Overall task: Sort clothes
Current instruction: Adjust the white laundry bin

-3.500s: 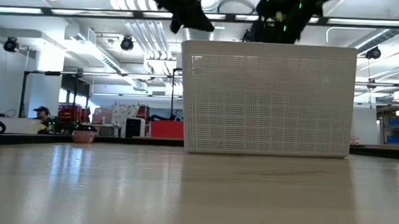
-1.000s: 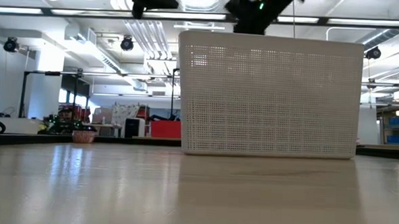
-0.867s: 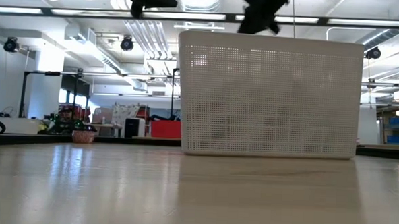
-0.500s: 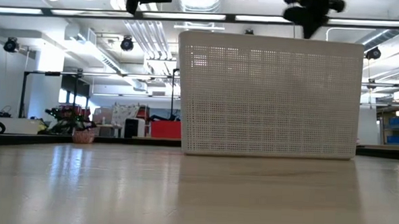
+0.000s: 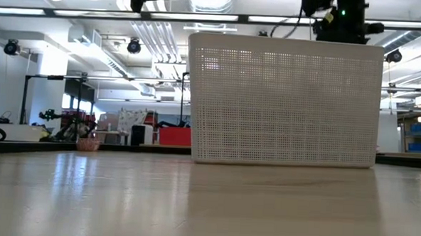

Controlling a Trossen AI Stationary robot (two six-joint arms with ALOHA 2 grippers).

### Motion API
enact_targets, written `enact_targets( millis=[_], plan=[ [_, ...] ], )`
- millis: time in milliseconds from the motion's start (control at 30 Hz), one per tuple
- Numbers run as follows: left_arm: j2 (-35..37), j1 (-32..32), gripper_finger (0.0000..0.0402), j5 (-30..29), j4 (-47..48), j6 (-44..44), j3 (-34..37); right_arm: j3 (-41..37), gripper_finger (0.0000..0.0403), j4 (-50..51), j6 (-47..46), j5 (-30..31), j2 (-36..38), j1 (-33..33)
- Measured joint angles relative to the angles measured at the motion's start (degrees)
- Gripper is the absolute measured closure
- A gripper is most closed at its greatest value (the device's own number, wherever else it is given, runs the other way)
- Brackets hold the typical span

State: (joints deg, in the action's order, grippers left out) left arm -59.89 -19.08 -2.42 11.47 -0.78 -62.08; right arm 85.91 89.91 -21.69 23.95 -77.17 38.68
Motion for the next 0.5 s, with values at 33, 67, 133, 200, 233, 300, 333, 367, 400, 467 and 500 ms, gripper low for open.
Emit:
enact_targets(
  millis=[33,67,133,200,233,300,333,367,400,467,500],
  plan=[
    [0.16,0.13,0.0402,0.0,0.06,0.0,0.0,-1.16,0.0403,-0.03,0.01,-0.39,-0.13,0.35],
    [0.34,0.29,0.0402,-0.01,0.09,0.0,0.0,-2.22,0.0403,-0.21,0.23,-1.32,-0.22,0.43],
    [0.73,0.32,0.0402,-0.02,0.14,0.02,0.0,-4.31,0.0403,-1.63,1.53,-5.27,-0.32,0.43],
    [1.17,0.34,0.0402,-0.02,0.17,0.07,0.0,-6.51,0.0403,-5.07,3.87,-11.75,-0.21,0.37],
    [1.44,0.36,0.0402,-0.01,0.29,0.07,0.0,-7.36,0.0403,-7.29,5.61,-14.98,0.18,0.34],
    [1.87,0.36,0.0402,-0.02,0.39,0.11,0.0,-8.9,0.0403,-11.57,8.06,-22.58,1.58,0.28],
    [2.18,0.42,0.0402,-0.02,0.62,0.11,0.0,-9.56,0.0403,-13.85,9.02,-25.69,2.24,0.16],
    [2.53,0.47,0.0402,-0.02,1.2,0.15,0.0,-10.07,0.0403,-16.39,9.42,-27.51,2.79,-0.04],
    [2.72,0.63,0.0402,-0.02,1.7,0.17,0.0,-10.3,0.0403,-18.05,9.49,-28.47,3.2,-0.29],
    [3.13,0.82,0.0402,-0.02,2.12,0.2,0.0,-10.43,0.0403,-19.3,9.01,-28.63,4.32,-0.45],
    [3.46,0.82,0.0402,-0.02,2.99,0.22,0.0,-10.47,0.0403,-19.14,8.97,-27.81,5.03,-0.35]
  ],
)
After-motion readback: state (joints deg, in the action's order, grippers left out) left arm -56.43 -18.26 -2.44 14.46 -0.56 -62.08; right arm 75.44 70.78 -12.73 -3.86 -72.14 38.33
